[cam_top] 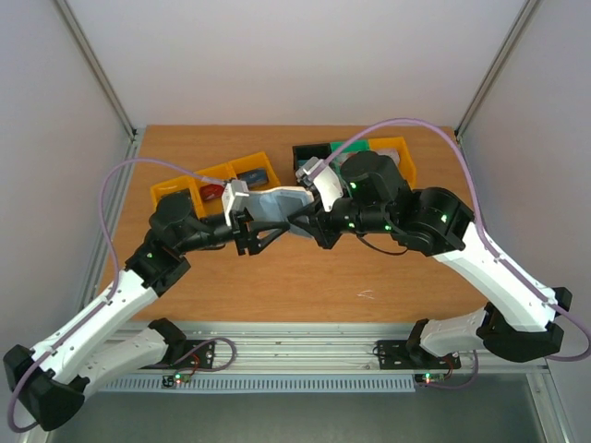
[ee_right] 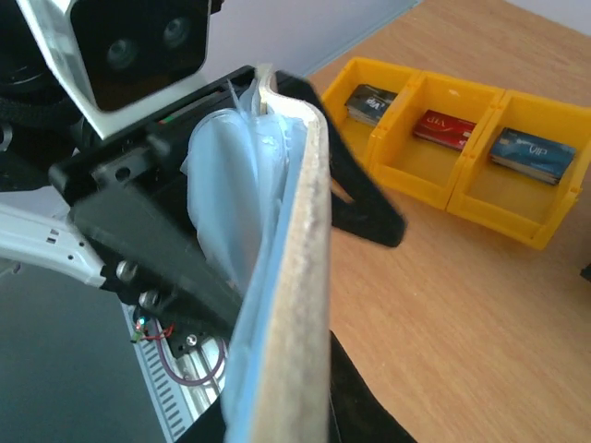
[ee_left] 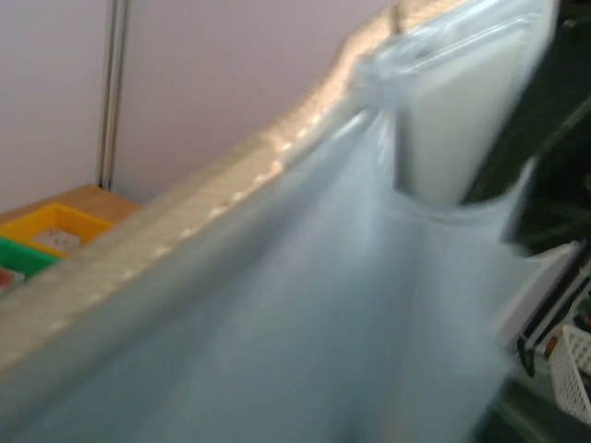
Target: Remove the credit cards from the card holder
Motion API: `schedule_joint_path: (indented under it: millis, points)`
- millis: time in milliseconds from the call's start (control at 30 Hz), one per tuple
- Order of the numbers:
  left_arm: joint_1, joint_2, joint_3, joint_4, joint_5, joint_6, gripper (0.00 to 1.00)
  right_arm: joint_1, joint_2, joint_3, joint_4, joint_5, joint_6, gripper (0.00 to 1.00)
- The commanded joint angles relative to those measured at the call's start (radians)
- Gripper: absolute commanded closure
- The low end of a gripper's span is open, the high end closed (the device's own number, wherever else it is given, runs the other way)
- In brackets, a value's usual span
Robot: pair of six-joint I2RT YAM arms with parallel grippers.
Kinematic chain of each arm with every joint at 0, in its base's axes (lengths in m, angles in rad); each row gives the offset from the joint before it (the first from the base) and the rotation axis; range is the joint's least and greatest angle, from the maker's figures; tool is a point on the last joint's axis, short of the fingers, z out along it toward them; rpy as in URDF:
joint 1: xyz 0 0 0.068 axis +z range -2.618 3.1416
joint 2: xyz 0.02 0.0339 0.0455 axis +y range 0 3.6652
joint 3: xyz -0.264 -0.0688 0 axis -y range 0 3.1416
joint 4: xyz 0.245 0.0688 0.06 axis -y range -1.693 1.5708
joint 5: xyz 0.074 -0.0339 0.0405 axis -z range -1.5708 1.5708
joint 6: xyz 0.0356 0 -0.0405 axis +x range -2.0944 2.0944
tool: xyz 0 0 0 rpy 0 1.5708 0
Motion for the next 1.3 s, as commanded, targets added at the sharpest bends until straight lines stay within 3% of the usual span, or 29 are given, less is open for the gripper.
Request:
schedule_joint_path:
  millis: [0, 67, 100, 133, 300, 400, 500, 667, 733, 900, 1067, 1167, 1267]
  points:
    - [0.028, -0.035, -0.020, 0.062, 0.113, -0.029, 0.55, 0.010, -0.060, -0.016, 0.017, -0.034, -0.053, 0.99]
    - [0.028, -0.045, -0.024, 0.072, 0.173, -0.028, 0.87, 0.011, -0.068, -0.017, 0.023, -0.068, -0.063, 0.99]
    - [0.028, -0.046, -0.023, 0.080, 0.187, -0.037, 0.97, 0.011, -0.068, -0.011, 0.019, -0.081, -0.068, 0.99]
    - [0.030, -0.046, -0.023, 0.087, 0.193, -0.044, 0.99, 0.010, -0.065, -0.003, 0.013, -0.086, -0.075, 0.97]
    - [0.048, -0.048, -0.026, 0.110, 0.130, -0.115, 1.00, 0.007, -0.093, -0.012, -0.028, -0.021, -0.101, 0.63]
    - [0.060, -0.045, -0.038, 0.143, 0.119, -0.190, 1.00, -0.021, -0.152, -0.046, -0.021, -0.038, -0.113, 0.52]
    - [0.061, -0.042, -0.042, 0.161, 0.143, -0.200, 1.00, -0.044, -0.179, -0.059, -0.020, -0.062, -0.119, 0.52]
    - [0.061, -0.037, -0.032, 0.151, 0.143, -0.181, 1.00, -0.048, -0.161, -0.064, -0.021, 0.000, -0.095, 0.64]
    - [0.061, -0.036, -0.029, 0.133, 0.153, -0.176, 1.00, -0.048, -0.153, -0.068, -0.002, -0.012, -0.086, 0.64]
    - [0.061, -0.021, 0.022, -0.033, 0.008, -0.228, 1.00, -0.046, -0.116, -0.072, 0.024, -0.114, -0.078, 0.53]
    - [0.059, -0.005, 0.115, -0.309, -0.113, -0.200, 1.00, -0.046, -0.079, -0.082, 0.038, 0.009, -0.041, 0.43]
    - [0.057, -0.006, 0.116, -0.296, -0.118, -0.202, 1.00, -0.030, -0.036, -0.066, 0.087, 0.045, -0.009, 0.45]
    - [0.057, 0.004, 0.115, -0.271, -0.133, -0.225, 1.00, 0.019, 0.013, -0.026, 0.111, 0.144, 0.001, 0.39]
